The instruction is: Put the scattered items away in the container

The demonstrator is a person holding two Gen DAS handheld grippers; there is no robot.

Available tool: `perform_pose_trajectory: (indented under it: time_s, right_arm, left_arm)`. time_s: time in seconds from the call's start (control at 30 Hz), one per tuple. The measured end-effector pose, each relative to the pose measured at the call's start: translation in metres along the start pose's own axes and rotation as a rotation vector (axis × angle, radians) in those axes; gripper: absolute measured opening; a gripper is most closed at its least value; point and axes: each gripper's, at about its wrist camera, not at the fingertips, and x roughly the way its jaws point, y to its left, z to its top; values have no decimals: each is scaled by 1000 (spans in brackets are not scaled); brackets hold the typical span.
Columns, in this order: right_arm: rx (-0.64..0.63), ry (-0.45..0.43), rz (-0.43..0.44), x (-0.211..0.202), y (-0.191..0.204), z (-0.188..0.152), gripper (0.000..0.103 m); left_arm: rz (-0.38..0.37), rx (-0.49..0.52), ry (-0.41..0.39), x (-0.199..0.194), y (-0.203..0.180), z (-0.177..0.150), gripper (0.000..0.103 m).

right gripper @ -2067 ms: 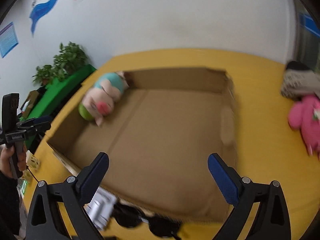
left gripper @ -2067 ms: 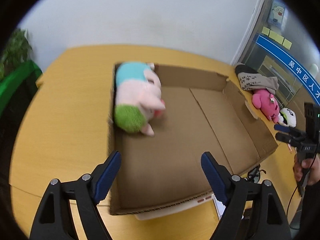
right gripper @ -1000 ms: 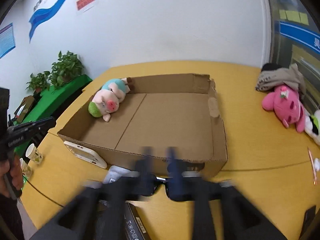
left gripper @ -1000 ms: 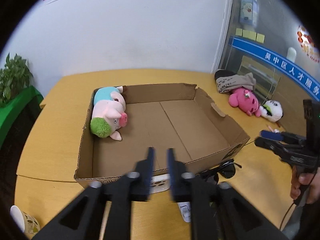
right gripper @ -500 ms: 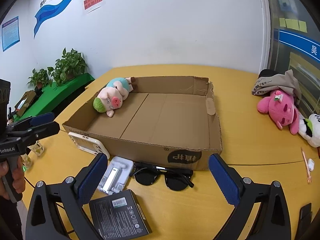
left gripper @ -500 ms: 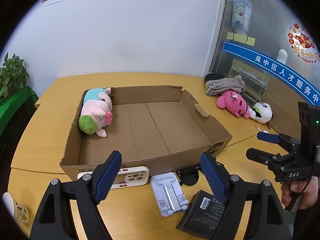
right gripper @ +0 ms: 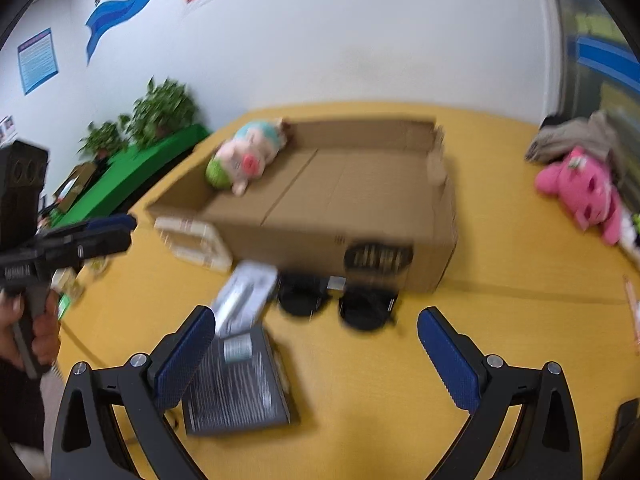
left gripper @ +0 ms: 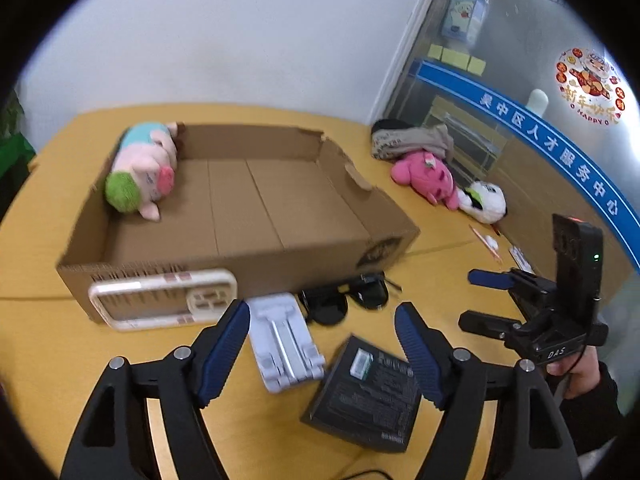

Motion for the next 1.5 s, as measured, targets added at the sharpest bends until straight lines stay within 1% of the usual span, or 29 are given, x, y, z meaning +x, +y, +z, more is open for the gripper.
perform_pose_trajectory:
  time_s: [0.07, 0.13, 0.2, 0.3, 0.37, 0.47, 0.5, 0.57, 0.67, 0.77, 0.87, 0.9, 0.97, 1.03, 1.07, 1.1, 1.2, 1.27, 1.37, 1.5]
  right_arm:
    - [8, 47, 52, 9, -2, -20, 102]
    - [23, 91, 108, 18, 1, -40, 102]
    - [35, 125, 148, 28, 6, -56, 102]
    - [33, 163, 210, 38, 20, -68, 102]
    - [-8, 188, 237, 42, 34, -73, 102]
    - [-64, 233, 236, 52, 52, -80, 102]
    - [-62, 248, 237, 57, 56, -83, 102]
    - [-65, 271, 234, 66, 65, -88, 103]
    - [-97, 258, 147, 70, 72, -90, 103]
    - [-76, 242, 117, 69, 65, -90, 102]
    - [-59, 222, 99, 63, 57, -90, 102]
    - [-63, 216, 87, 61, 56, -91, 102]
    - [-73, 210, 73, 59, 54, -91, 102]
    - [-80, 215, 79, 60, 54, -88, 101]
    - [-87, 221, 91, 61, 55, -89, 94]
    - [-98, 226, 91, 62, 55, -88, 93]
    - [-145, 216, 27, 62, 60, -91, 93]
    - [-147, 204, 17, 61, 60, -92, 91]
    - [-159, 187, -6, 61, 66, -94, 88]
    - [-176, 166, -18, 54, 75, -97, 86]
  left_arm:
    - [-40, -13, 39, 10, 3, -10, 75]
    - [-109, -33, 81, 23, 5, -20, 75]
    - [-151, -37, 127, 39, 7, -29, 75]
    - [-155, -19, 199, 60, 6, -39, 75]
    - [-169, -21, 242, 73, 6, -47, 75]
    - [-190, -25, 275, 84, 7, -56, 74]
    - [-201, -23, 286, 87, 6, -59, 73]
    - [-216, -27, 285, 90, 5, -63, 74]
    - [-258, -2, 304, 90, -1, -67, 73]
    - [-297, 28, 332, 88, -9, -71, 72]
    - [-274, -16, 311, 93, -2, -64, 74]
    - [-264, -52, 303, 98, 4, -60, 75]
    - [-275, -91, 301, 105, 8, -56, 76]
    - [-287, -77, 301, 111, 2, -54, 75]
    - [-281, -62, 302, 112, -3, -54, 77]
    - [-263, -52, 296, 111, -7, -55, 78]
    - [-256, -78, 287, 109, -6, -56, 76]
    - [-242, -85, 281, 106, -6, -58, 75]
    - [-208, -68, 266, 98, -11, -59, 74]
    - [-154, -31, 223, 82, -20, -55, 71]
